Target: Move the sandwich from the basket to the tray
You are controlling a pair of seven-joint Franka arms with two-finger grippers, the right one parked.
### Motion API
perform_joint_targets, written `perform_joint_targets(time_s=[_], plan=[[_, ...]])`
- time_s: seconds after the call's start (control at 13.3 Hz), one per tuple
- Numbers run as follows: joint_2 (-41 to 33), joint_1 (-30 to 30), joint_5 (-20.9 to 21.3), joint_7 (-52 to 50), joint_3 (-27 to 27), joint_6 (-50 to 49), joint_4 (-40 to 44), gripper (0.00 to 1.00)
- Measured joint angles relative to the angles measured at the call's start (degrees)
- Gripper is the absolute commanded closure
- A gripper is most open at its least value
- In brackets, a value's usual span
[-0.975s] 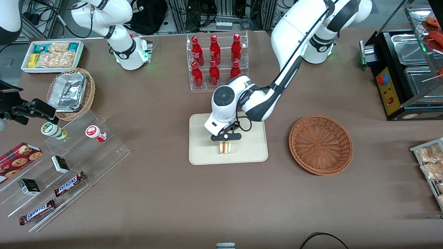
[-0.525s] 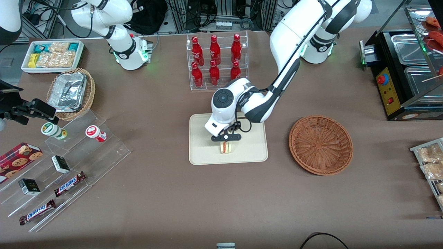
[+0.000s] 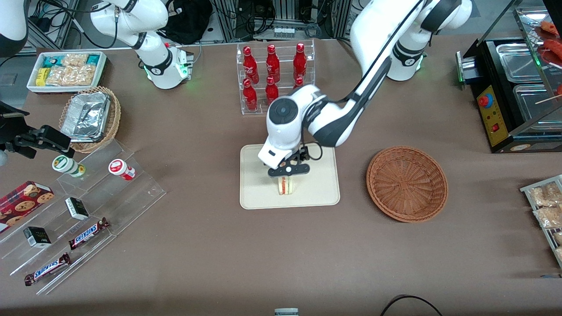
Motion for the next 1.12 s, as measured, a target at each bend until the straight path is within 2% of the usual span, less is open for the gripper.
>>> perform_joint_targets(time_s=[0.3, 0.53, 0.82, 1.12], plan=[[-12.19, 6.04, 0.07, -4.86, 0.61, -13.52, 0.22, 0.00], [-20.65, 13.76, 0.21, -4.21, 0.95, -20.63, -1.53, 0.00], [-30.48, 24.40, -0.05, 8.97, 1.09, -25.10, -8.20, 0.00], [-35.56, 33.08, -4.29, 25.64, 1.13, -32.03, -9.30, 0.00]])
